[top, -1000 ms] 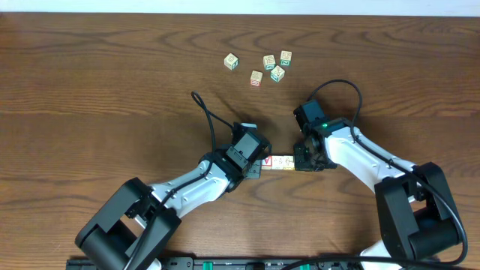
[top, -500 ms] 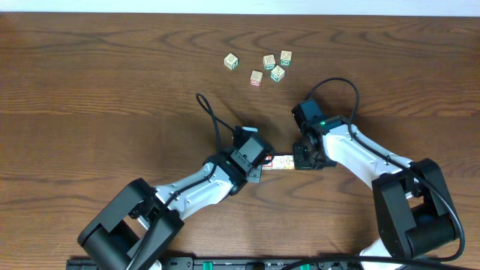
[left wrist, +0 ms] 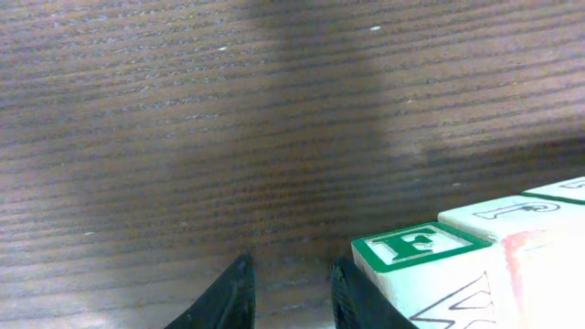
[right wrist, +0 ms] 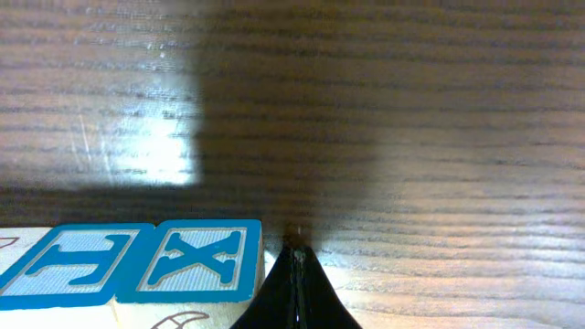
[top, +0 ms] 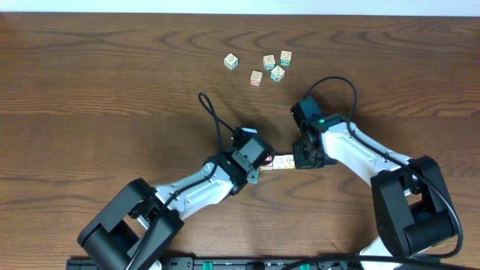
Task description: Lift 5 blocks
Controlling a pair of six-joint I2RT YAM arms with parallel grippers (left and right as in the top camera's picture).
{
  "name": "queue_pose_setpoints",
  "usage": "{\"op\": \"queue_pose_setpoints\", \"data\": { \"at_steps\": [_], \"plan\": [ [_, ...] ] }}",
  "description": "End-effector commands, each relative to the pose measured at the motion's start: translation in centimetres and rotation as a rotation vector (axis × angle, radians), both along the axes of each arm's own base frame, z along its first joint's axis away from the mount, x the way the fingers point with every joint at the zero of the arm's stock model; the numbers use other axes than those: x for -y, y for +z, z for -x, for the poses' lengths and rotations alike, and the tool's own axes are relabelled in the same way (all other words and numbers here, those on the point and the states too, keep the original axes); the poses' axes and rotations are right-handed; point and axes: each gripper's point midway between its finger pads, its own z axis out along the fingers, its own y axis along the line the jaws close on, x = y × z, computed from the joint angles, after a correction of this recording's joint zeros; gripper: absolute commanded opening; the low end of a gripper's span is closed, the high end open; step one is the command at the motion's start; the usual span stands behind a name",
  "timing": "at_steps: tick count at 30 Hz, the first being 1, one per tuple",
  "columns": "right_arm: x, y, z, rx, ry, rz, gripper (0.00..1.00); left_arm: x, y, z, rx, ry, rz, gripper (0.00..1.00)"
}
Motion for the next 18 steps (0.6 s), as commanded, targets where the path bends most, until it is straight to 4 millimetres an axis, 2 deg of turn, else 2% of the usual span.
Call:
{"op": "queue_pose_setpoints", "data": {
  "at_steps": [1, 6, 10, 15, 18],
  "plan": [
    [-2.5, 0.2, -0.5, -0.044, 0.012, -0.137, 0.01, 3.3, 1.4, -0.4, -0.042, -0.088, 0.134, 0.30],
    [-0.6, 2.0, -2.6, -0.014, -0.003, -0.098, 0.01, 1.2, 3.2, -2.6, 0.009, -0.067, 0.136, 0.30],
    [0.0, 2.7, -3.6, 0.008, -0.006, -0.100, 0.01, -0.5, 4.8, -3.9, 0.043, -0.032, 0.144, 0.34],
    [1.2, 2.7, -3.8, 0.021, -0.017, -0.047, 0.02, -2.3, 5.1, -4.2, 0.036, -0.011, 0.122, 0.34],
    [2.8, 2.9, -4.9, 0.075, -0.023, 0.050, 0.08, -2.9, 5.3, -4.9, 0.060, -0.014, 0.101, 0.40]
  ]
}}
